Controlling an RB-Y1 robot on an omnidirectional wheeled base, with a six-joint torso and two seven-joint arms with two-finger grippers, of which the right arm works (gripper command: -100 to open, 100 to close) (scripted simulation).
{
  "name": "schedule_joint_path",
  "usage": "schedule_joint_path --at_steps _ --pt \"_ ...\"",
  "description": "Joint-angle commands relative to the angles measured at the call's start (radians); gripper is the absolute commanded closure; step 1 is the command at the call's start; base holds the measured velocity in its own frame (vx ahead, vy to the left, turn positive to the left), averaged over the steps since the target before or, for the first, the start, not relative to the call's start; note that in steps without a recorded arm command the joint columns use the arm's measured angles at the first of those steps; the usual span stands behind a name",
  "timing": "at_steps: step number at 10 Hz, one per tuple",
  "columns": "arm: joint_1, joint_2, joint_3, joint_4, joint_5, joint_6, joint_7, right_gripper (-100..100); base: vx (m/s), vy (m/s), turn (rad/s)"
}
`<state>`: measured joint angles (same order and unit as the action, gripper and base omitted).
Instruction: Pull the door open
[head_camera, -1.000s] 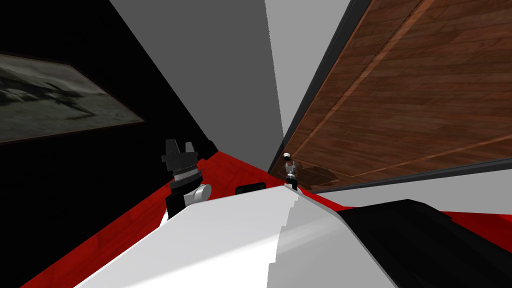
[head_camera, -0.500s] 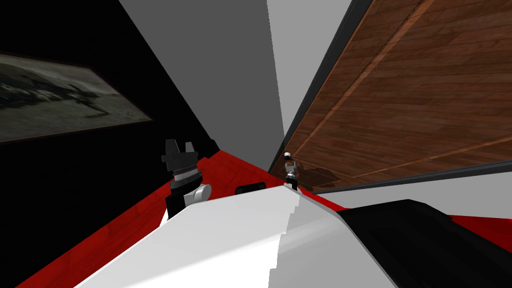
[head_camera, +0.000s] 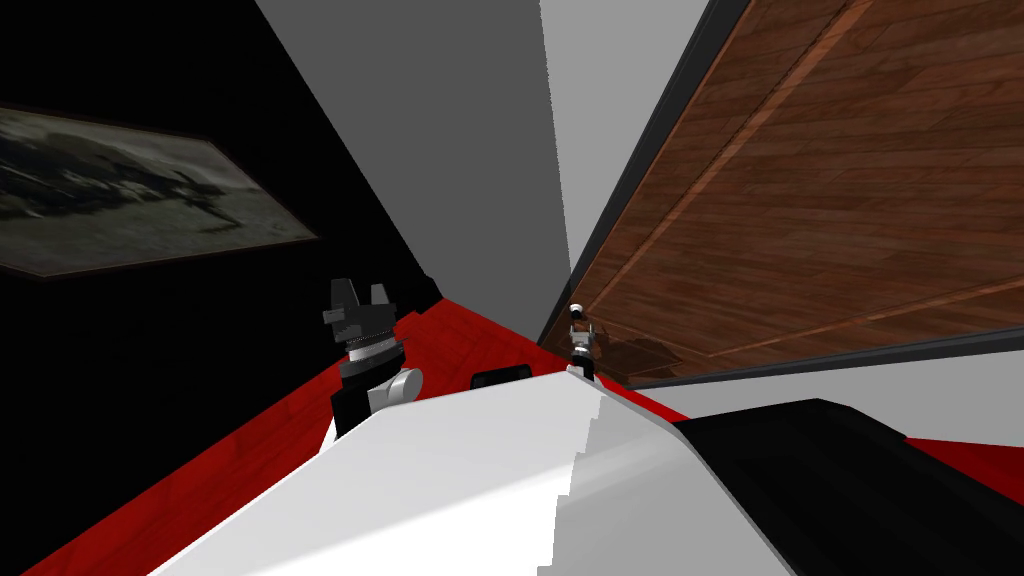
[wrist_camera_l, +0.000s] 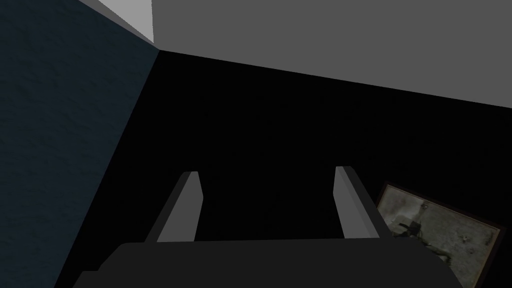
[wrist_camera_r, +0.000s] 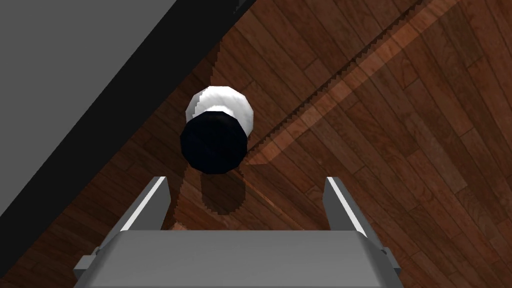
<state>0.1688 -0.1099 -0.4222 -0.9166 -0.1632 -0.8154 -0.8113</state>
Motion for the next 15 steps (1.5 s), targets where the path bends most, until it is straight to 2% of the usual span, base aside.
schedule_joint_path --at_steps 1,2,3,4,6,7,8,9,11,15 --pt "-0.002 -0.001 0.009 0.003 -0.029 0.006 -0.050 -100 -0.054 0.012 0.079" --pt "-0.002 -0.001 0.009 0.003 -0.029 0.006 -0.067 -100 -0.040 0.008 0.024" --pt "-0.003 -0.002 0.015 0.005 -0.048 0.010 -0.102 -100 -0.040 0.011 0.037" --pt "-0.003 -0.002 0.015 0.005 -0.048 0.010 -0.109 -100 -0.030 0.006 0.027" --pt "-0.005 -0.004 0.026 0.008 -0.084 0.018 -0.174 -100 -0.036 0.012 0.057" --pt "-0.005 -0.004 0.026 0.008 -0.084 0.018 -0.191 -100 -0.038 0.010 0.027" --pt "-0.006 -0.005 0.031 0.009 -0.101 0.021 -0.227 -100 -0.032 0.010 0.045" --pt "-0.006 -0.005 0.031 0.009 -0.101 0.021 -0.232 -100 -0.023 0.007 0.024" --pt "-0.008 -0.006 0.041 0.012 -0.132 0.028 -0.298 -100 -0.039 0.009 0.050" --pt "-0.009 -0.007 0.050 0.014 -0.162 0.034 -0.391 -100 -0.031 0.010 0.034"
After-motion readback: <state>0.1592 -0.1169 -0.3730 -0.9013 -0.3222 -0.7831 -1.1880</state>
